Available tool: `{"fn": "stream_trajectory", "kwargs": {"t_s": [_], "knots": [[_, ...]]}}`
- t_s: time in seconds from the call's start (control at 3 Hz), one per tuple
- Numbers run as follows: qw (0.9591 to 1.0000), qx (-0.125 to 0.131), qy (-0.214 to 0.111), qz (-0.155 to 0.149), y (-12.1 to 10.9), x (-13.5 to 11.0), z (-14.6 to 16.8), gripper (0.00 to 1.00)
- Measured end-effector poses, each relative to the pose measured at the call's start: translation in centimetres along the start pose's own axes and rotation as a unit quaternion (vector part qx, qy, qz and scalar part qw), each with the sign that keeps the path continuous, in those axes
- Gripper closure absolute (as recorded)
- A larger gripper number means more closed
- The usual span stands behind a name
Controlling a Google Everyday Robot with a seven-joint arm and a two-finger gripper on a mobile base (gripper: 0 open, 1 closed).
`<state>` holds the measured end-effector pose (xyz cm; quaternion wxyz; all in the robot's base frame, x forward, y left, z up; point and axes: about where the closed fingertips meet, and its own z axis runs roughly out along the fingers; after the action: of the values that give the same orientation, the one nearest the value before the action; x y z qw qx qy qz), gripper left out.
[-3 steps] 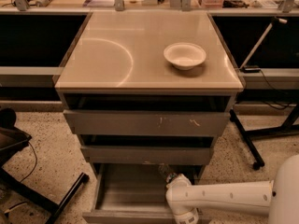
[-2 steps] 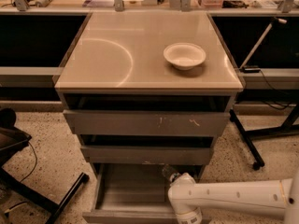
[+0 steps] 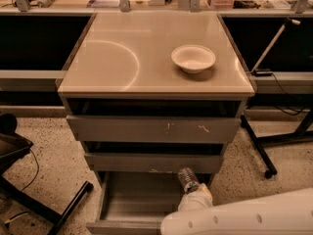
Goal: Pick water bottle from bottom drawer and place on counter
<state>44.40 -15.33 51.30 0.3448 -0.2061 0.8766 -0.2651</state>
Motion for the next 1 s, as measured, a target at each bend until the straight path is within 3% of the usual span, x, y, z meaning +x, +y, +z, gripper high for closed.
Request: {"fn": "stream_trajectory", "kwargs": {"t_s": [0.33, 0.67, 1.0], "knots": [[0.9962, 0.079, -0.027, -0.024, -3.3, -3.5, -7.1, 1.00], [0.9937, 0.106, -0.029, -0.025, -4.1, -4.7, -9.8, 1.00], [0.9945, 0.099, -0.017, -0.029, -5.3, -5.9, -9.2, 1.00]]}}
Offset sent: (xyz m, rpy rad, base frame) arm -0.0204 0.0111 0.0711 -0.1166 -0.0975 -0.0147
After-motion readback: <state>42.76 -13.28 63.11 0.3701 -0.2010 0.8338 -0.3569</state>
